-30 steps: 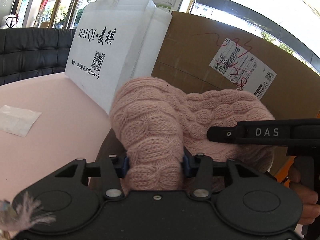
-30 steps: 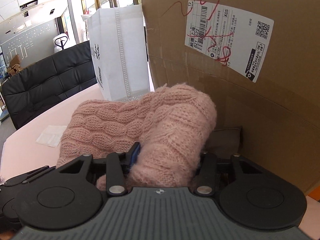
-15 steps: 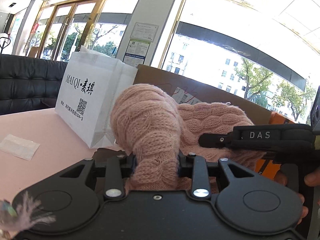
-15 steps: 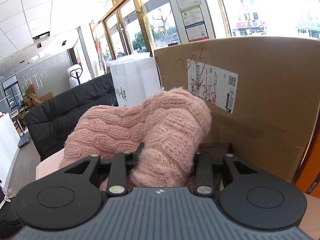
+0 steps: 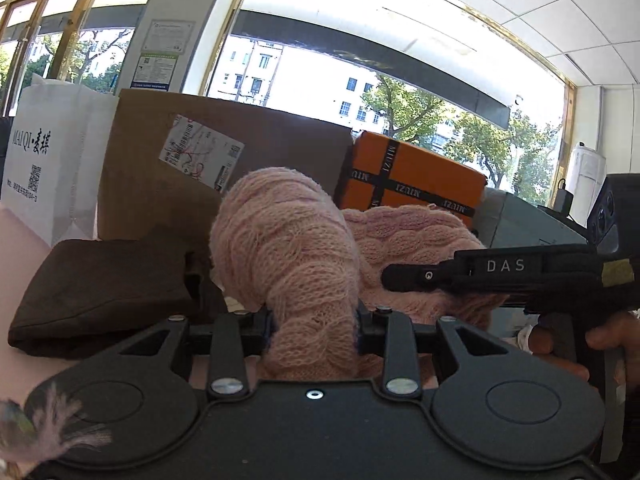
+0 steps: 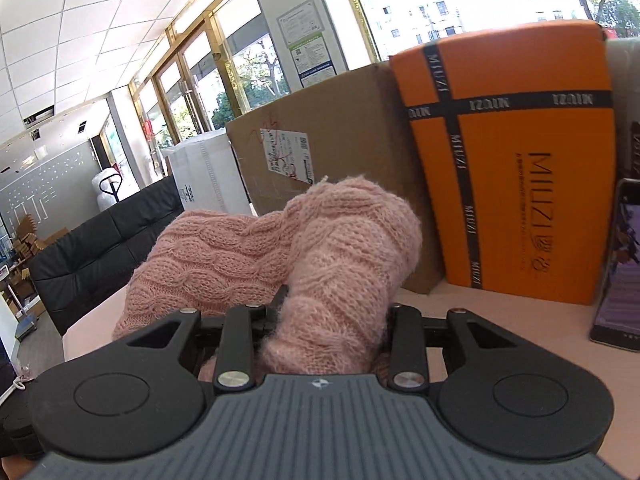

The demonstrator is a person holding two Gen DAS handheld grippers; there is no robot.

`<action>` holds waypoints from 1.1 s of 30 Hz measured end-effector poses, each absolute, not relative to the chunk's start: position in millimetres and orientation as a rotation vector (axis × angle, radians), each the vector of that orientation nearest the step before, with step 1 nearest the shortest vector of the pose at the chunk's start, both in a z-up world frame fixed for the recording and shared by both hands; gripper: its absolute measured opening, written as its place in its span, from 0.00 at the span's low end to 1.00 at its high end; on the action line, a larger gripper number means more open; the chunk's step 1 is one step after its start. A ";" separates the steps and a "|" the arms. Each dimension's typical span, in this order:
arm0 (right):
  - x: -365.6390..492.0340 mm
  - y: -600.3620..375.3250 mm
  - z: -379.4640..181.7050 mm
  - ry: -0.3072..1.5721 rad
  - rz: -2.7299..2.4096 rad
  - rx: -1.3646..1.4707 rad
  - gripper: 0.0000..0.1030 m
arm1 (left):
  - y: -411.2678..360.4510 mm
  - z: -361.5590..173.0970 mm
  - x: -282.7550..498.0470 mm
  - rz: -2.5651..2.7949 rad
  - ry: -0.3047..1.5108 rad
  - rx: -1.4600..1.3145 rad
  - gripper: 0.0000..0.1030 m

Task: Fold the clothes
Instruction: 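Lift the pink sweater with both grippers and carry it onto the open table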

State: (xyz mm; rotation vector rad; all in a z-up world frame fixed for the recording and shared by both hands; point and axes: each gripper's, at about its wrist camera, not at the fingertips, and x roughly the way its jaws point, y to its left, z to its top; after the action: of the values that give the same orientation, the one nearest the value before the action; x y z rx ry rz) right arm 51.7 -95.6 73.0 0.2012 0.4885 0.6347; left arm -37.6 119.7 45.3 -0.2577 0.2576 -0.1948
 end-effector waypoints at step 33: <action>14.8 -320.7 -32.9 0.510 0.370 0.579 0.81 | -15.3 -8.0 3.5 -0.253 0.398 -0.088 0.86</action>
State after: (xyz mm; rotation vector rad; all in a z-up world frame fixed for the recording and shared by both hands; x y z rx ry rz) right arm 14.8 -320.7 -32.9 0.5790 0.5101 0.3699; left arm 3.5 -15.3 -8.0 -0.0884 0.3984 -0.2532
